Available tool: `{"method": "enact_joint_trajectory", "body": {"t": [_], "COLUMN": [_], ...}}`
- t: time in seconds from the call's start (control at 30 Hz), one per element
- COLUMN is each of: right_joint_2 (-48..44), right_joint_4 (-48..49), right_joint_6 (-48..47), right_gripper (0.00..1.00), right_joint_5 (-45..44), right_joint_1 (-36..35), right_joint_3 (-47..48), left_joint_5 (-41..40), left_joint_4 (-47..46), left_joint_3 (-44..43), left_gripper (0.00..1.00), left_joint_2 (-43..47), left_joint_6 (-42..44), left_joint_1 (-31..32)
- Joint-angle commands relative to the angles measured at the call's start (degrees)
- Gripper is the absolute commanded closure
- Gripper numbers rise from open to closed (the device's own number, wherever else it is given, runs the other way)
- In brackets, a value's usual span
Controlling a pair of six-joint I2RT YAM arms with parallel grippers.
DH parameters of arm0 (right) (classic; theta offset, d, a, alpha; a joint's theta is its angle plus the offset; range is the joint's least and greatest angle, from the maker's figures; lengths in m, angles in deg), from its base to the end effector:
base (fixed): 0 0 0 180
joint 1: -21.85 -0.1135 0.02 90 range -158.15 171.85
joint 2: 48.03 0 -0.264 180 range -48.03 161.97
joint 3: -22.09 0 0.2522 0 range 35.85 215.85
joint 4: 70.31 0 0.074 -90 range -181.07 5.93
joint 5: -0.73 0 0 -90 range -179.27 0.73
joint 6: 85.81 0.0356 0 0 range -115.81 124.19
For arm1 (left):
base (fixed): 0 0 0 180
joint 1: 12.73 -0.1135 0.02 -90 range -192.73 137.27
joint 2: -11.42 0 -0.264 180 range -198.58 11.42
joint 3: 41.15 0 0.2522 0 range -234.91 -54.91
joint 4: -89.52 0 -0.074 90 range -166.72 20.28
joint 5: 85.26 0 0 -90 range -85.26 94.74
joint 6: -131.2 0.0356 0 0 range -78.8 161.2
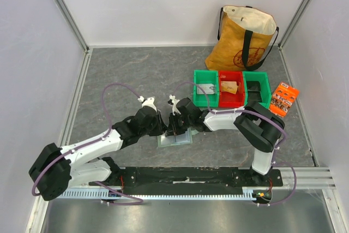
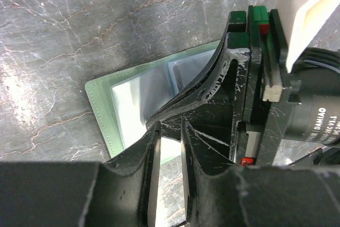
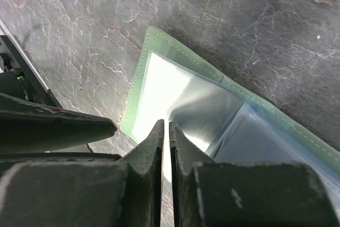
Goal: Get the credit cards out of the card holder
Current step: Remove the credit card from the card holder.
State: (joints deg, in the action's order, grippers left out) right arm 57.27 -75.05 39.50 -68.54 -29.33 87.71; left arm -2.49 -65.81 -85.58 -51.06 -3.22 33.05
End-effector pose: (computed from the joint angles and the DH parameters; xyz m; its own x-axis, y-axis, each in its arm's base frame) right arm 0.2161 0.2887 0.1320 -0.8708 -0.2200 -0.4396 -0.4704 0.6329 0.6150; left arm 0.1553 -0.1532 0.1953 -0.7904 -0.1834 -0.5845 0.1306 0.8818 -0.4532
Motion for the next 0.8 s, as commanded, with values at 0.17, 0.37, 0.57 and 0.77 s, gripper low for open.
{"method": "enact_joint_trajectory", "body": {"t": [0.17, 0.37, 0.57, 0.77], "right_joint_2": [-7.11, -14.23, -17.4, -17.85], "right_joint_4": [-7.15, -12.7, -12.88, -11.39], "right_joint_6": [-4.72, -5.96, -3.76, -1.74], "right_gripper": [0.88, 0.79, 0.69, 0.58], "right_joint_5": [-7.45, -17.11, -20.38, -21.61], "right_joint_1": [-0.24, 0.02, 0.9, 0.82], "right_joint_3": [2.37, 0.18, -4.12, -6.33], "left_joint_5": [-0.07, -0.42, -0.16, 0.11], "left_joint_4": [-5.81, -6.26, -6.44, -6.52], "left_joint_3": [3.08, 3.34, 4.04, 3.96], "left_gripper": [0.91, 0.96, 0.96, 0.96], "left_joint_2": [-7.91, -11.61, -11.62, -11.7], "left_joint_6": [-3.48, -3.48, -3.74, -3.83], "left_joint_1": [0.28, 0.28, 0.28, 0.36]}}
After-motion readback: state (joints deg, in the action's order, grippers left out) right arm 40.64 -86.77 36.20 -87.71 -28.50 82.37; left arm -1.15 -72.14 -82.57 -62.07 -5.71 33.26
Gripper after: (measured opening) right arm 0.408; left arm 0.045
